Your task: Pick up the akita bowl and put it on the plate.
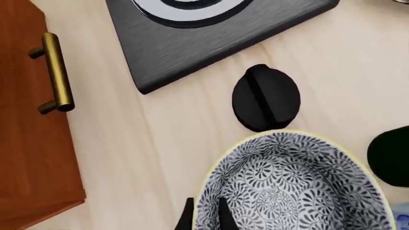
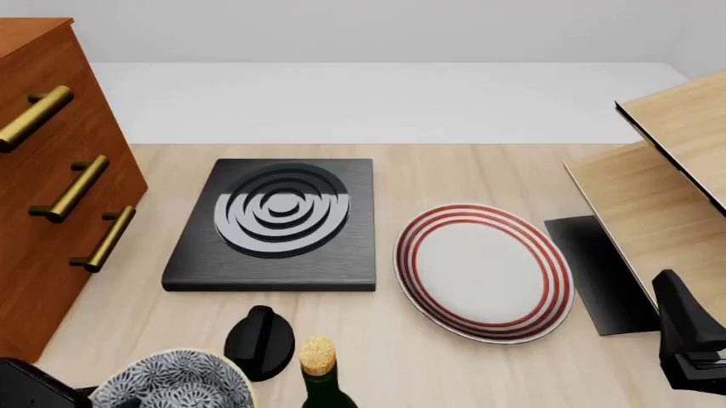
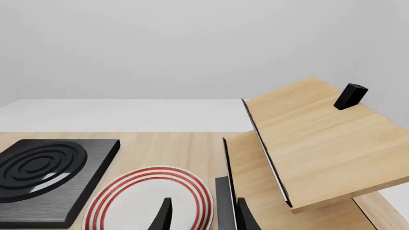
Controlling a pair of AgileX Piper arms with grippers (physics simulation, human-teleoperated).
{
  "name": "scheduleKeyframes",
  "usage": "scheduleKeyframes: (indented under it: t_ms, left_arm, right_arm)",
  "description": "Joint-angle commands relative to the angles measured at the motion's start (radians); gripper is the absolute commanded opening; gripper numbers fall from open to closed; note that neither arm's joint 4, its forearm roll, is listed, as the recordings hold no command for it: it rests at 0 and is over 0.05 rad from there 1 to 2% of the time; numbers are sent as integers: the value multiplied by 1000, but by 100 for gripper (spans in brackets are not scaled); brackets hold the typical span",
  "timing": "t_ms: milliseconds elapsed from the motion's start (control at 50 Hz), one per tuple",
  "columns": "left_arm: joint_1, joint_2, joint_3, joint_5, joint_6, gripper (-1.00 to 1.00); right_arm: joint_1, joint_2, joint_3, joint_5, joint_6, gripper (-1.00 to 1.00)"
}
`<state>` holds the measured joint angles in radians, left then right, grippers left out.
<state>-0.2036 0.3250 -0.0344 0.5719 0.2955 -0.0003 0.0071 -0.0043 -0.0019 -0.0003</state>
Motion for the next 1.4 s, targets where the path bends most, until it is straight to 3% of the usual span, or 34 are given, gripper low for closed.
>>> scheduleKeyframes:
  t_ms: [20, 320, 640, 660, 700, 840, 980, 1180, 1200, 1320, 1400]
  left_arm:
    - [51, -102, -69, 122, 49, -100]
    - [79, -157, -208, 212, 57, -100]
    - [118, -164, -363, 182, 26, -100]
    - [98, -155, -384, 185, -16, -100]
    - [113, -158, -392, 175, 12, -100]
    - [131, -134, -480, 134, -28, -100]
    - [150, -91, -538, 31, -75, -100]
    - [111, 27, -549, -148, -173, -100]
    - [106, 41, -561, -172, -212, -100]
    - [73, 116, -571, -283, -281, -100]
    - [54, 179, -576, -359, -289, -100]
  right_arm:
    - [0, 0, 0, 0, 0, 100]
    - [0, 0, 0, 0, 0, 100]
    - [0, 0, 0, 0, 0, 100]
    - [0, 0, 0, 0, 0, 100]
    - [0, 0, 0, 0, 0, 100]
    - [0, 0, 0, 0, 0, 100]
    - [0, 0, 0, 0, 0, 100]
    - [0, 0, 0, 0, 0, 100]
    - [0, 0, 0, 0, 0, 100]
    - [0, 0, 0, 0, 0, 100]
    - [0, 0, 0, 0, 0, 100]
